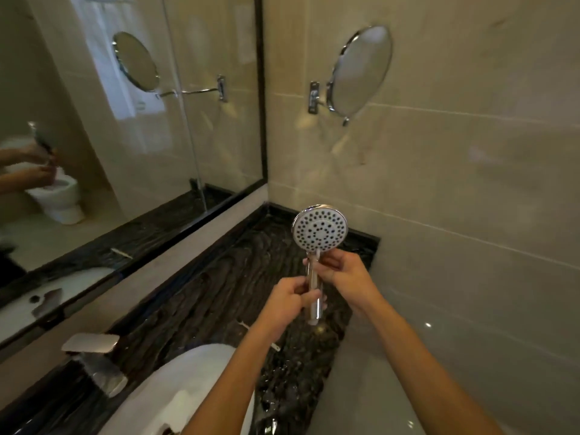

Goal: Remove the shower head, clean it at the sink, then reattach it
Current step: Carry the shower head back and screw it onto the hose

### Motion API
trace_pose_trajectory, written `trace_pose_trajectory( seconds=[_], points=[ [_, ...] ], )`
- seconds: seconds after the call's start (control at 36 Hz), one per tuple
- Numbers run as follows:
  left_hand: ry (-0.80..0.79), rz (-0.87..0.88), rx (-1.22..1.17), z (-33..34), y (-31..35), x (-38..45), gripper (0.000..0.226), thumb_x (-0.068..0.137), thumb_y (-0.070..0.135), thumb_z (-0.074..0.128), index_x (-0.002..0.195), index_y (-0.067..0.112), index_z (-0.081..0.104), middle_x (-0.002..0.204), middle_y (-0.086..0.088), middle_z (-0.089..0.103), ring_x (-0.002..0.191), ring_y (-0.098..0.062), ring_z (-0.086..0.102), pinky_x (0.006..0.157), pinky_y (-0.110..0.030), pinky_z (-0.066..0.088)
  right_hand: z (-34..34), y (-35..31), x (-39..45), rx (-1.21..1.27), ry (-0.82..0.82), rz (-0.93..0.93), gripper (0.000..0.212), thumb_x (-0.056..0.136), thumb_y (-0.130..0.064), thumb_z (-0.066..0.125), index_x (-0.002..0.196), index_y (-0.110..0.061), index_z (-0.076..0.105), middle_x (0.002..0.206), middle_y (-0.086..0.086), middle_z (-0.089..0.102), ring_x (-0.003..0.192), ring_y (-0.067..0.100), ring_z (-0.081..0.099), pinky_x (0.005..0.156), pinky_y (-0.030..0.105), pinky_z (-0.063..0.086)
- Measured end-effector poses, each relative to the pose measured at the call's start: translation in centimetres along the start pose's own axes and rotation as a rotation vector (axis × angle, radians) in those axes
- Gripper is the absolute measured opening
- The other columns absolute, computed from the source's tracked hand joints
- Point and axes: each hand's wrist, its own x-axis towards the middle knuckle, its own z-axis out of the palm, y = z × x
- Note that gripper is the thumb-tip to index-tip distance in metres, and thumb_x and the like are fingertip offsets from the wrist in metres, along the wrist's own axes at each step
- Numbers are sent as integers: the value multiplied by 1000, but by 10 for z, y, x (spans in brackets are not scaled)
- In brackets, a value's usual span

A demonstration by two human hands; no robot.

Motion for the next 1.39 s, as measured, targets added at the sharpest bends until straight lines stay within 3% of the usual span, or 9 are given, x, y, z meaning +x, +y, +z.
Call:
trace_pose_trajectory(
  seconds=[0.14, 0.28, 0.44, 0.67, 0.78, 0.94, 1.14, 1.31, 1.39],
  points=[
    [-145, 18, 1, 53, 13, 22, 18, 95, 4, 59, 108, -7, 65, 89, -17, 74, 78, -20, 73, 65, -27, 57, -58, -13, -24, -34, 134, -2, 28, 90, 8, 63, 103, -16, 69, 95, -4, 79, 96, 9, 74, 78, 20, 57],
    [-300, 37, 12, 116, 18, 42, 12, 93, 5, 61, 102, -1, 68, 97, -27, 73, 92, -42, 70, 84, -53, 54, -119, -22, -54, -56, 281, -7, 28, 89, 9, 64, 114, -2, 66, 107, 10, 75, 97, 12, 73, 84, 24, 59],
    [-474, 42, 34, 204, 28, 56, 21, 93, -1, 59, 109, -14, 60, 89, -24, 62, 83, -35, 57, 63, -33, 44, -196, -30, -99, -114, 462, 23, 35, 87, 6, 68, 121, 5, 63, 115, 20, 72, 111, 31, 68, 99, 44, 54],
    [-705, 34, 54, 336, 48, 63, 16, 92, -1, 60, 86, 12, 67, 71, -4, 59, 66, -18, 55, 55, -21, 46, -305, -41, -170, -143, 671, 15, 30, 88, 5, 68, 117, 3, 65, 112, 17, 74, 108, 29, 70, 94, 35, 57],
    [-814, 46, 69, 405, 57, 60, 17, 92, -2, 59, 92, 12, 68, 88, -14, 64, 80, -25, 61, 60, -23, 50, -355, -42, -210, -125, 787, -18, 35, 85, 9, 69, 119, 3, 63, 114, 17, 73, 109, 27, 69, 95, 33, 56],
    [-981, 61, 84, 505, 60, 46, 11, 92, -1, 59, 98, 3, 67, 82, -8, 73, 75, -25, 69, 62, -28, 53, -419, -42, -277, -109, 948, -54, 29, 87, 7, 69, 113, -6, 66, 105, 6, 77, 99, 13, 73, 82, 21, 57],
    [-1196, 70, 83, 618, 66, 10, 13, 92, -4, 58, 95, 6, 66, 89, -13, 69, 82, -28, 69, 70, -37, 55, -486, -45, -364, -168, 1147, -68, 25, 89, -1, 69, 113, -8, 68, 106, 5, 77, 103, 19, 73, 91, 31, 57],
    [-1362, 97, 88, 706, 64, -21, 14, 91, -3, 59, 105, -6, 63, 91, -18, 67, 82, -30, 65, 74, -37, 52, -528, -46, -431, -166, 1335, -67, 24, 93, -2, 64, 113, -15, 68, 107, -1, 77, 104, 13, 72, 83, 24, 57],
    [-1452, 106, 93, 747, 59, -32, 6, 91, 0, 62, 94, 1, 67, 82, -10, 72, 75, -23, 69, 66, -31, 55, -547, -47, -460, -160, 1414, -73, 22, 94, 0, 62, 111, -13, 67, 107, 1, 77, 105, 13, 72, 85, 25, 57]
  ],
)
